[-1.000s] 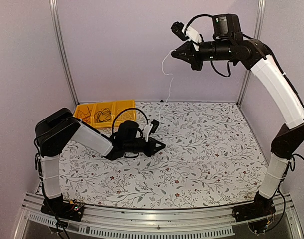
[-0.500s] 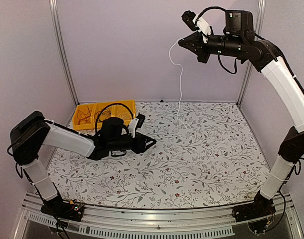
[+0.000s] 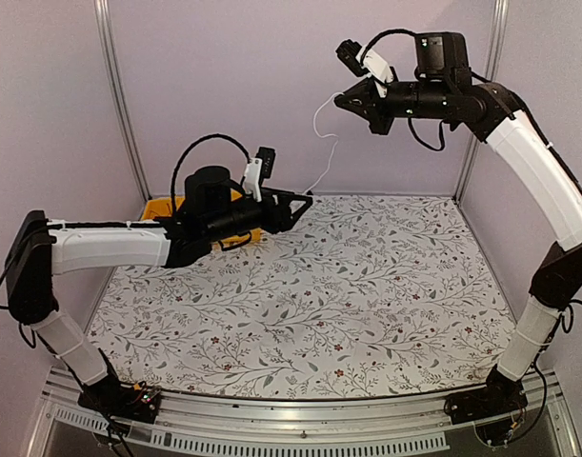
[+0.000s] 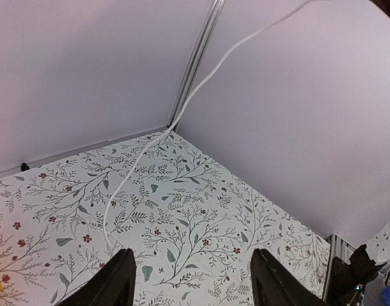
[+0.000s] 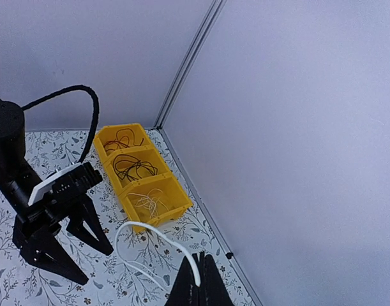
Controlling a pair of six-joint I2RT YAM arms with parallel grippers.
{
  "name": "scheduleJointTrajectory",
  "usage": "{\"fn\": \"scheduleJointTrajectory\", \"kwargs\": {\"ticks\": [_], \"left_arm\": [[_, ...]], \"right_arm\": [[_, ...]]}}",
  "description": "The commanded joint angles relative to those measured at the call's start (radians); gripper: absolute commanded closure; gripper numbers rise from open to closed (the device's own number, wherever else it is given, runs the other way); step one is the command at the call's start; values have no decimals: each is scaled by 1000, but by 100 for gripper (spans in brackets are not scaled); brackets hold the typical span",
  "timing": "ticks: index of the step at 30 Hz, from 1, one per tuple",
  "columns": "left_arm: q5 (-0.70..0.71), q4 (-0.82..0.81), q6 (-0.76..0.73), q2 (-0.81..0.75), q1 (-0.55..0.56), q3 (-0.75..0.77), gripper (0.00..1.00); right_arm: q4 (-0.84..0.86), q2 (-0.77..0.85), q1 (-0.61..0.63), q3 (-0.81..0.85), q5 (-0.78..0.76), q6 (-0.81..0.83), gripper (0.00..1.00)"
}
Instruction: Untangle the cables
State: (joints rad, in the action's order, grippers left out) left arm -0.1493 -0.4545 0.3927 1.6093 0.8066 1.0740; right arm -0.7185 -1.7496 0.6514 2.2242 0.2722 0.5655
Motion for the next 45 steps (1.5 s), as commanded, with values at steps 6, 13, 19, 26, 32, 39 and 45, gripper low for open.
{"fn": "scheduleJointTrajectory", "kwargs": {"ticks": [6, 13, 19, 26, 32, 39, 45], "left_arm": [[115, 139, -36, 219, 8, 227, 34], [-193, 38, -52, 308, 5, 255, 40], [-164, -18, 39, 285, 4, 188, 43], [112, 161, 105, 234, -10, 168, 41], [147, 118, 142, 184, -27, 98, 42], [226, -173, 141, 50, -18, -82, 40], [-128, -139, 69, 126, -8, 37, 35]], "right_arm": [[-7, -27, -2, 0, 42, -44, 100], [-9, -24, -2, -1, 39, -55, 100], [-10, -24, -2, -4, 42, -57, 100], [-15, -27, -2, -4, 52, -54, 100], [-12, -35, -2, -2, 56, -55, 100], [-15, -41, -2, -2, 58, -54, 100], [-14, -46, -2, -1, 58, -55, 100]]}}
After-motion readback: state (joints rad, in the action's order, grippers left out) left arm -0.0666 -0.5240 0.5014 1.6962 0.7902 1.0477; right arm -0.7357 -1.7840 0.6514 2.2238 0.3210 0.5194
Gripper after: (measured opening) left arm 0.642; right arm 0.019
